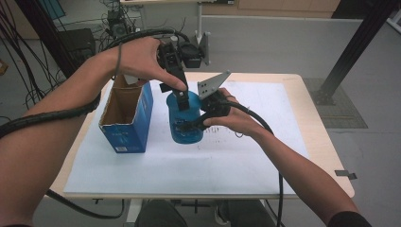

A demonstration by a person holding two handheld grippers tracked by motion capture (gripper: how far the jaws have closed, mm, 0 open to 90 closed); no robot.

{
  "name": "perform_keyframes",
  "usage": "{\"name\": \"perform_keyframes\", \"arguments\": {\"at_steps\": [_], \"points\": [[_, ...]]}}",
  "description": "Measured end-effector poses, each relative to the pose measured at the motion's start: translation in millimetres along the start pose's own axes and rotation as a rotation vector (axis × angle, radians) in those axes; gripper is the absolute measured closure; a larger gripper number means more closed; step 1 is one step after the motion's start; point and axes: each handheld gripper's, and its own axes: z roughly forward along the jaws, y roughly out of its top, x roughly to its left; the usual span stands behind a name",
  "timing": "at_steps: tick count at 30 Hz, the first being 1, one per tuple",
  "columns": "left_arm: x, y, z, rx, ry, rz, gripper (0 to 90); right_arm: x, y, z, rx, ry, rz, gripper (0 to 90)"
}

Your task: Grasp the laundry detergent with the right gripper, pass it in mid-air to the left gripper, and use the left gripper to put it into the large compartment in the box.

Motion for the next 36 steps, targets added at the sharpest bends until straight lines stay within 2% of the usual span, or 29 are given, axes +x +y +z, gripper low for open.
{"name": "perform_keyframes", "arguments": {"at_steps": [16,36], "points": [[-1.3,3.4,12.1,0.044,-0.003,0.027,5.7,5.0,8.5,-1.9,-0.024,0.012,-0.028,44.8],[-2.9,4.7,15.5,0.049,-0.001,0.041,5.7,8.0,14.5,-4.0,-0.030,0.029,-0.035,44.9]]}}
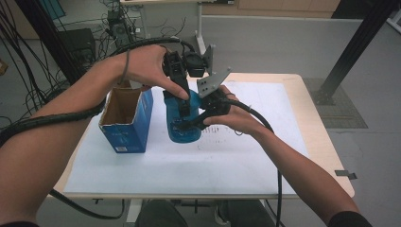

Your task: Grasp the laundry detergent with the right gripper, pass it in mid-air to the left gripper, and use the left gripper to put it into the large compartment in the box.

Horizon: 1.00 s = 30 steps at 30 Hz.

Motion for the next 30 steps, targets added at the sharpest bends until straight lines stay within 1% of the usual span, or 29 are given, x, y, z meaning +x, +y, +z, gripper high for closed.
{"name": "perform_keyframes", "arguments": {"at_steps": [5,6,8,13,15,18,21,22,23,24,25,26,30], "points": [[-0.2,1.2,1.2,-0.001,-0.005,0.003,5.9,-0.5,0.2,-0.3,-0.002,0.001,0.001,44.8],[-0.6,1.6,1.4,0.002,-0.013,0.005,5.8,-1.5,0.4,0.0,-0.009,-0.004,-0.011,44.9],[-0.6,1.9,1.6,0.002,-0.015,0.007,5.8,-1.5,0.5,-0.2,-0.009,-0.003,-0.010,44.8],[-0.4,2.6,2.2,0.007,-0.015,0.007,5.8,-2.0,0.3,-1.2,-0.013,-0.006,-0.007,44.8],[-0.2,2.8,2.7,0.009,-0.012,0.007,5.8,-1.2,0.8,-1.6,-0.015,0.001,-0.003,44.8],[-0.5,2.6,3.1,0.004,-0.011,0.006,5.8,-1.5,0.6,-1.3,-0.015,-0.003,-0.008,44.8],[-1.1,2.2,3.4,0.010,-0.011,0.007,5.8,-1.5,0.3,-1.2,-0.012,-0.004,-0.006,44.8],[-1.2,1.8,3.6,0.015,-0.008,0.005,5.8,0.0,0.5,-1.8,-0.005,0.002,0.011,44.8],[-1.2,1.8,3.6,0.015,-0.008,0.005,5.8,0.0,0.5,-1.8,-0.005,0.002,0.011,44.8],[-1.4,1.4,3.8,0.011,-0.008,0.005,5.8,1.5,0.6,-2.4,0.007,0.004,0.030,44.8],[-1.4,1.4,3.8,0.011,-0.008,0.005,5.8,1.5,0.6,-2.4,0.007,0.004,0.030,44.8],[-1.7,1.4,3.6,0.014,-0.009,0.006,5.8,-0.4,0.6,-0.7,-0.007,0.001,0.003,44.8],[-1.7,1.7,3.7,0.014,-0.006,0.007,5.8,-0.4,0.7,-0.1,-0.007,0.001,0.002,44.8]]}}
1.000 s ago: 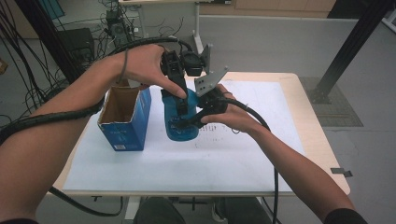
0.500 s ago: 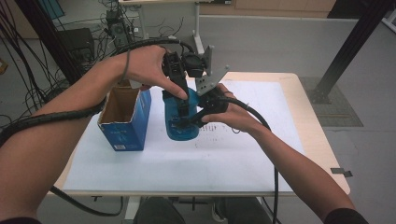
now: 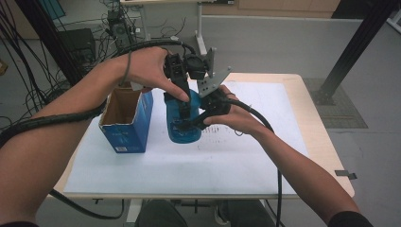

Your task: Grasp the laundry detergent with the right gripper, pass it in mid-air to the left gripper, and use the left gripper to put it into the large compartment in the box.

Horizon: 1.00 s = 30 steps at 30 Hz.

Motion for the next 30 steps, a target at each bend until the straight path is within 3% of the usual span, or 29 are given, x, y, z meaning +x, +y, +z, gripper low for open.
{"name": "perform_keyframes", "arguments": {"at_steps": [30], "points": [[0.2,2.3,-0.4,-0.008,0.011,0.010,5.9,-0.9,-0.6,-1.6,0.003,-0.005,0.003,44.8]]}}
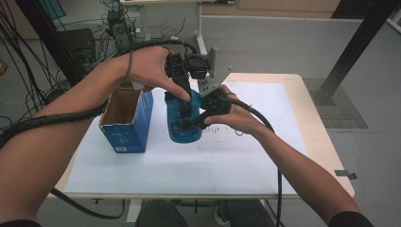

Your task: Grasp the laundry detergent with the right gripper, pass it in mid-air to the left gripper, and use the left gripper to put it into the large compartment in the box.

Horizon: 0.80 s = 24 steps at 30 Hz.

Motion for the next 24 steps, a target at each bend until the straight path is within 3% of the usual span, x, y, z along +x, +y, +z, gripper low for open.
{"name": "perform_keyframes", "arguments": {"at_steps": [24], "points": [[0.7,-2.6,1.5,-0.003,-0.001,-0.003,6.0,-0.3,0.0,1.4,0.003,0.001,0.004,44.8]]}}
